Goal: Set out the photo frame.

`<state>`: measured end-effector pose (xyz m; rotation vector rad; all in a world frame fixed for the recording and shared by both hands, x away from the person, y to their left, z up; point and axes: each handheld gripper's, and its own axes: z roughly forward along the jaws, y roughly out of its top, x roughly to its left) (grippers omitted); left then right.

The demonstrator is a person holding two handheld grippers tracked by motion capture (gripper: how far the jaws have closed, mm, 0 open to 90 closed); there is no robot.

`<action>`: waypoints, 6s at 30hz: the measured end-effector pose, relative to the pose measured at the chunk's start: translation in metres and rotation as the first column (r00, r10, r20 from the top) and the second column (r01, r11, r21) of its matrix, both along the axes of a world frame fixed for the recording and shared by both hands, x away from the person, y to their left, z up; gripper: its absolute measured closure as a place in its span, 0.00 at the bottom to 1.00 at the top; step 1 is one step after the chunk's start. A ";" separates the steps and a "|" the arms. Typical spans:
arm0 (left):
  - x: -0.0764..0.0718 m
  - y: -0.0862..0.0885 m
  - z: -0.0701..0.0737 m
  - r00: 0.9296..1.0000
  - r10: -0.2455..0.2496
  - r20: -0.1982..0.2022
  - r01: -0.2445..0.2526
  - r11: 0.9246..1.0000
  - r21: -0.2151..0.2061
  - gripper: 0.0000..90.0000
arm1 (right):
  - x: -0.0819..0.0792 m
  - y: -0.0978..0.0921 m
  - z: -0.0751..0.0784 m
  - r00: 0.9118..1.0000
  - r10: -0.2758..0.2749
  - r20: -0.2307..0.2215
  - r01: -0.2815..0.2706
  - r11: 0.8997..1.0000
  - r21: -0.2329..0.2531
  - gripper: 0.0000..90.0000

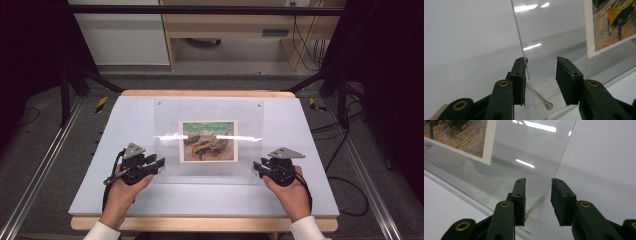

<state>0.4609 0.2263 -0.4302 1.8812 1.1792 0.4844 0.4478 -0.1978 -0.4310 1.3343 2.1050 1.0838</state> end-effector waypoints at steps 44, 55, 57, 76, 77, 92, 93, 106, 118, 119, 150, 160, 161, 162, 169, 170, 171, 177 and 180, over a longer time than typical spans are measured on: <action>-0.013 0.001 -0.001 1.000 -0.009 -0.027 0.009 1.000 0.006 0.72 | -0.012 -0.002 -0.003 1.000 0.021 -0.012 -0.021 0.999 -0.027 0.79; -0.018 0.001 -0.003 1.000 -0.011 -0.023 0.011 1.000 0.000 0.72 | -0.015 -0.002 -0.005 1.000 0.025 -0.010 -0.025 0.999 -0.027 0.79; -0.018 0.001 -0.004 1.000 -0.011 -0.023 0.011 1.000 0.000 0.72 | -0.015 -0.002 -0.005 1.000 0.029 -0.009 -0.029 0.999 -0.030 0.79; -0.023 0.001 -0.005 1.000 -0.012 -0.025 0.012 1.000 0.000 0.72 | -0.018 -0.002 -0.006 0.999 0.030 -0.017 -0.030 0.999 -0.037 0.79; -0.023 0.001 -0.005 1.000 -0.012 -0.026 0.013 1.000 0.000 0.73 | -0.018 -0.002 -0.006 0.999 0.031 -0.015 -0.032 0.999 -0.039 0.78; -0.025 0.002 -0.006 0.999 -0.018 -0.028 0.018 1.000 0.003 0.72 | -0.020 -0.001 -0.007 0.999 0.039 -0.019 -0.039 0.998 -0.045 0.78; -0.025 0.002 -0.006 0.999 -0.018 -0.027 0.018 1.000 0.003 0.72 | -0.020 -0.001 -0.007 0.999 0.037 -0.021 -0.038 0.998 -0.044 0.78; -0.027 0.002 -0.007 0.999 -0.022 -0.029 0.022 1.000 0.004 0.72 | -0.022 -0.001 -0.008 0.999 0.040 -0.023 -0.041 0.998 -0.042 0.78; -0.028 0.002 -0.007 0.999 -0.024 -0.031 0.024 1.000 0.004 0.72 | -0.023 -0.001 -0.008 0.999 0.041 -0.029 -0.043 0.998 -0.047 0.78; -0.028 0.002 -0.008 0.999 -0.024 -0.031 0.024 1.000 0.003 0.72 | -0.023 -0.001 -0.008 0.999 0.041 -0.029 -0.043 0.998 -0.046 0.78; -0.033 0.002 -0.010 0.999 -0.039 -0.025 0.039 0.999 0.021 0.72 | -0.027 -0.002 -0.011 0.998 0.047 -0.041 -0.049 0.998 -0.034 0.78; -0.034 0.003 -0.011 0.999 -0.046 -0.015 0.046 0.999 0.026 0.72 | -0.028 -0.002 -0.012 0.998 0.052 -0.035 -0.054 0.998 -0.034 0.78; -0.034 0.003 -0.011 0.999 -0.047 -0.014 0.047 0.998 0.029 0.72 | -0.027 -0.002 -0.012 0.998 0.052 -0.035 -0.054 0.998 -0.034 0.78; -0.034 0.003 -0.011 0.999 -0.049 -0.012 0.049 0.998 0.027 0.72 | -0.028 -0.002 -0.012 0.998 0.053 -0.035 -0.054 0.998 -0.034 0.78; -0.034 0.003 -0.011 0.997 -0.075 -0.002 0.075 0.996 0.042 0.66 | -0.027 -0.002 -0.012 0.997 0.073 -0.037 -0.073 0.997 -0.021 0.68; -0.034 0.004 -0.011 0.997 -0.077 0.005 0.076 0.996 0.045 0.61 | -0.028 -0.001 -0.012 0.996 0.076 -0.035 -0.077 0.997 -0.022 0.63; -0.035 0.003 -0.010 0.997 -0.078 0.014 0.077 0.996 0.053 0.58 | -0.028 0.000 -0.012 0.997 0.077 -0.032 -0.078 0.997 -0.021 0.59; -0.036 0.003 -0.007 0.993 -0.107 0.057 0.101 0.990 0.103 0.29 | -0.025 0.010 -0.010 0.996 0.092 0.020 -0.091 0.994 -0.067 0.28; -0.037 0.004 -0.006 0.990 -0.122 0.067 0.115 0.988 0.101 0.19 | -0.023 0.013 -0.009 0.996 0.078 0.044 -0.074 0.994 -0.084 0.17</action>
